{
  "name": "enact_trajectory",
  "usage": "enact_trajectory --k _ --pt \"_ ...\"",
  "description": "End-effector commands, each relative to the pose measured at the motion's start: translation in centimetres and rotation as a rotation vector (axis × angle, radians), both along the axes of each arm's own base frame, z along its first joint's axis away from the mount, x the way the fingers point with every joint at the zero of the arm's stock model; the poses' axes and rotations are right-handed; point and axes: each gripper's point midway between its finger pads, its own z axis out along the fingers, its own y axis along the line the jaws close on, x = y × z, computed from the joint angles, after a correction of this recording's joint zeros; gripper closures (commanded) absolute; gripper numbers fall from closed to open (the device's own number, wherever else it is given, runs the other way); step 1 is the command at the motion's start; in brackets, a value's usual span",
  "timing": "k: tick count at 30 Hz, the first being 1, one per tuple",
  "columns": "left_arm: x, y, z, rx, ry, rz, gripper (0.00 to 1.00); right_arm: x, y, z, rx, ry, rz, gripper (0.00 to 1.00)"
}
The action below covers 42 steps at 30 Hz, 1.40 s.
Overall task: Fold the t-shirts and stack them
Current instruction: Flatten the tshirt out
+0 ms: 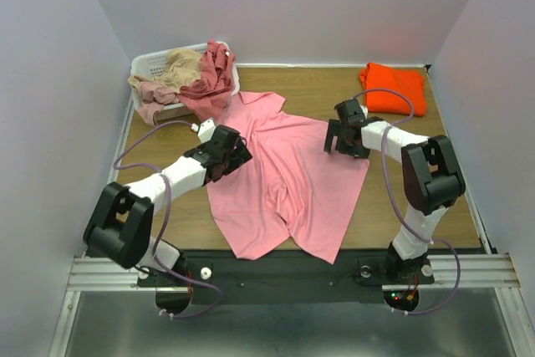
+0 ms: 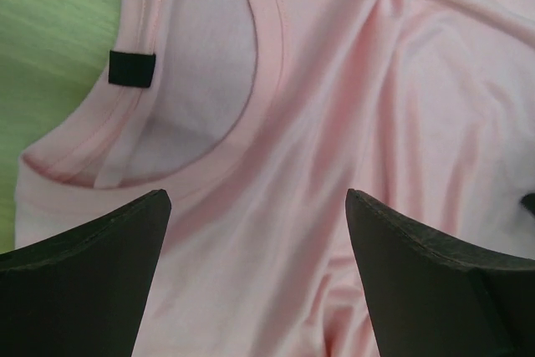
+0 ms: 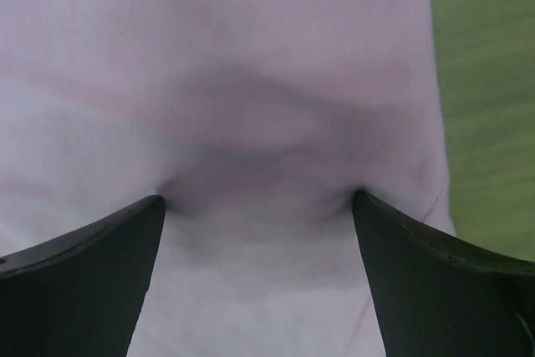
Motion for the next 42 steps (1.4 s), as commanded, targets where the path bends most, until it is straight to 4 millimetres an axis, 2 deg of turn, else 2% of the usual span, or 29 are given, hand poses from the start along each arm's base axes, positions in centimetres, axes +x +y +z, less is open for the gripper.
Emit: enact_trajectory --k 1,3,8,13,17,22,25,29,30,32,33,34,35,36,37,39,40,42 --pt "2.8 -0.8 -0.2 0.002 -0.01 -0.096 0.02 1.7 -2.5 -1.7 -0.009 0.021 -0.082 0.0" --pt "3.5 -0.9 -1.3 0.01 0.006 -0.104 0.02 2.6 -4.3 -2.2 -0.021 0.028 -0.119 0.0" --pt "4.4 -0.8 -3.6 0.073 0.055 -0.134 0.02 5.0 -7.2 -3.5 -0.054 0.046 -0.14 0.0" --pt "5.1 -1.0 -5.3 0.11 0.095 -0.152 0.02 7.5 -8.9 -3.1 -0.063 0.023 -0.132 0.0" --pt "5.3 -1.0 -5.9 0.125 0.112 -0.162 0.02 9.0 -9.7 -2.6 -0.068 0.005 -0.119 0.0" --pt "5.5 -0.9 -5.5 0.144 0.119 -0.167 0.02 10.5 -10.3 -2.0 -0.107 -0.019 -0.083 0.0" --pt "5.4 -1.0 -4.8 0.137 0.111 -0.175 0.02 10.6 -9.5 -1.3 -0.07 -0.031 -0.061 0.0" --pt "5.8 -0.6 -2.9 0.148 0.078 -0.166 0.02 10.0 -8.2 1.0 0.004 -0.065 -0.033 0.0" --pt "5.7 -0.6 -2.2 0.15 0.072 -0.17 0.02 10.0 -7.7 2.9 0.027 -0.102 -0.023 0.0" --pt "5.7 -0.7 -0.4 0.138 0.036 -0.174 0.02 9.0 -7.6 4.3 0.046 -0.124 -0.034 0.0" --pt "5.5 -0.6 0.2 0.132 0.025 -0.174 0.02 8.3 -7.8 6.2 0.045 -0.16 -0.046 0.0" --pt "5.3 -0.6 0.8 0.123 0.011 -0.17 0.02 7.8 -7.9 7.1 0.046 -0.177 -0.057 0.0" --pt "4.8 -0.4 1.8 0.109 -0.011 -0.167 0.02 7.2 -8.0 7.7 0.056 -0.189 -0.087 0.0" --pt "4.1 -0.1 2.0 0.098 -0.004 -0.153 0.02 6.6 -8.3 8.6 0.055 -0.209 -0.111 0.0" --pt "3.5 0.0 2.3 0.09 -0.002 -0.147 0.02 4.9 -8.4 9.4 0.061 -0.221 -0.128 0.0" --pt "1.1 0.7 2.2 0.078 0.028 -0.138 0.02 3.2 -8.3 10.2 0.097 -0.243 -0.182 0.0" --pt "0.1 0.7 2.1 0.053 0.046 -0.117 0.02 1.4 -8.2 10.4 0.125 -0.251 -0.203 0.0" --pt "-3.2 0.7 1.4 0.042 0.069 -0.13 0.02 -0.3 -7.9 10.2 0.159 -0.247 -0.219 0.0"
